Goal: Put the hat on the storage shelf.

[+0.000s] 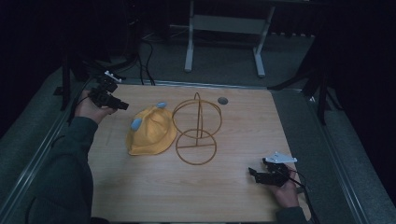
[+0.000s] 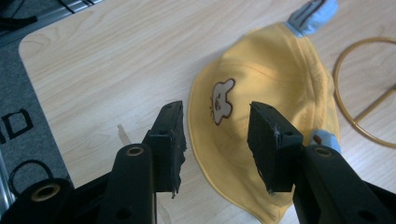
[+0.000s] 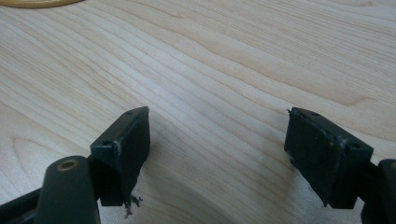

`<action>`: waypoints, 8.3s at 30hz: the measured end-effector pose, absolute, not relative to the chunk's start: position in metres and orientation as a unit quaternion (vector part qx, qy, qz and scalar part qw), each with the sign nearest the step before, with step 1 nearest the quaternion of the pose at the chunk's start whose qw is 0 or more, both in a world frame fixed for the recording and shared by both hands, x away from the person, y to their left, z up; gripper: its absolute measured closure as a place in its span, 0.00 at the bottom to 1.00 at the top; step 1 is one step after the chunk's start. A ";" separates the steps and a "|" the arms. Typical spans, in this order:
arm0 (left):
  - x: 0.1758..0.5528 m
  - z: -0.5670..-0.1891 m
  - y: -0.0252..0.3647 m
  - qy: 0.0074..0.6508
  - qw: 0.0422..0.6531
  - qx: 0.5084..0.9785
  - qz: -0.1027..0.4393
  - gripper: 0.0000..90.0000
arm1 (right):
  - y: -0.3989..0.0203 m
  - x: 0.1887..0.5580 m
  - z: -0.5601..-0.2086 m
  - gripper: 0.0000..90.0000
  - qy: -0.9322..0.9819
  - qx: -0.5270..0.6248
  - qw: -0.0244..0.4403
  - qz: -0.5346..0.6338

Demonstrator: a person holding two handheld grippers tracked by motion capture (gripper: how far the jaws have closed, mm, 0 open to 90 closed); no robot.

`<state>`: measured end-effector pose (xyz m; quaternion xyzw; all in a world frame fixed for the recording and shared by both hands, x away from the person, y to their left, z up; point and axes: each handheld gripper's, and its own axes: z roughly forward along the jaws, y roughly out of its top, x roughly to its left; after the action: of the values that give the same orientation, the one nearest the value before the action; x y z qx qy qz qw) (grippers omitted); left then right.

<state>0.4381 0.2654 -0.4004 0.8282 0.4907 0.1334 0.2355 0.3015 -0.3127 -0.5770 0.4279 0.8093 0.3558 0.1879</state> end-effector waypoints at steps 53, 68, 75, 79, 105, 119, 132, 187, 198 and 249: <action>0.449 -0.396 0.193 0.408 0.208 0.884 0.094 0.63 | -0.313 0.301 -0.577 0.24 0.809 0.428 0.188 0.356; 0.455 -0.406 0.185 0.406 0.179 0.891 0.090 0.67 | -0.313 0.301 -0.577 0.24 0.809 0.428 0.188 0.356; 0.460 -0.414 0.181 0.407 0.156 0.896 0.088 0.71 | -0.313 0.301 -0.577 0.25 0.809 0.428 0.188 0.356; 0.461 -0.418 0.178 0.404 0.150 0.898 0.085 0.72 | -0.313 0.302 -0.577 0.25 0.809 0.428 0.188 0.356; 0.460 -0.427 0.173 0.377 0.104 0.916 0.093 0.93 | -0.313 0.301 -0.577 0.25 0.809 0.428 0.188 0.356; 0.447 -0.409 0.186 0.366 0.130 0.916 0.106 0.93 | -0.313 0.301 -0.577 0.25 0.809 0.428 0.188 0.356; 0.440 -0.395 0.199 0.364 0.145 0.913 0.117 0.93 | -0.313 0.301 -0.577 0.25 0.809 0.428 0.188 0.356; 0.402 -0.346 0.227 0.294 0.215 0.920 0.146 0.92 | -0.313 0.302 -0.577 0.25 0.809 0.428 0.188 0.356; 0.394 -0.340 0.227 0.260 0.234 0.925 0.146 0.92 | -0.313 0.302 -0.577 0.25 0.809 0.428 0.188 0.356; 0.370 -0.319 0.244 0.219 0.256 0.929 0.153 0.93 | -0.313 0.302 -0.577 0.25 0.809 0.428 0.188 0.357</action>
<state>0.3698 0.2436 -0.3189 0.9289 0.2192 0.1530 0.2563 0.3016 -0.3127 -0.5770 0.4284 0.8087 0.3566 0.1879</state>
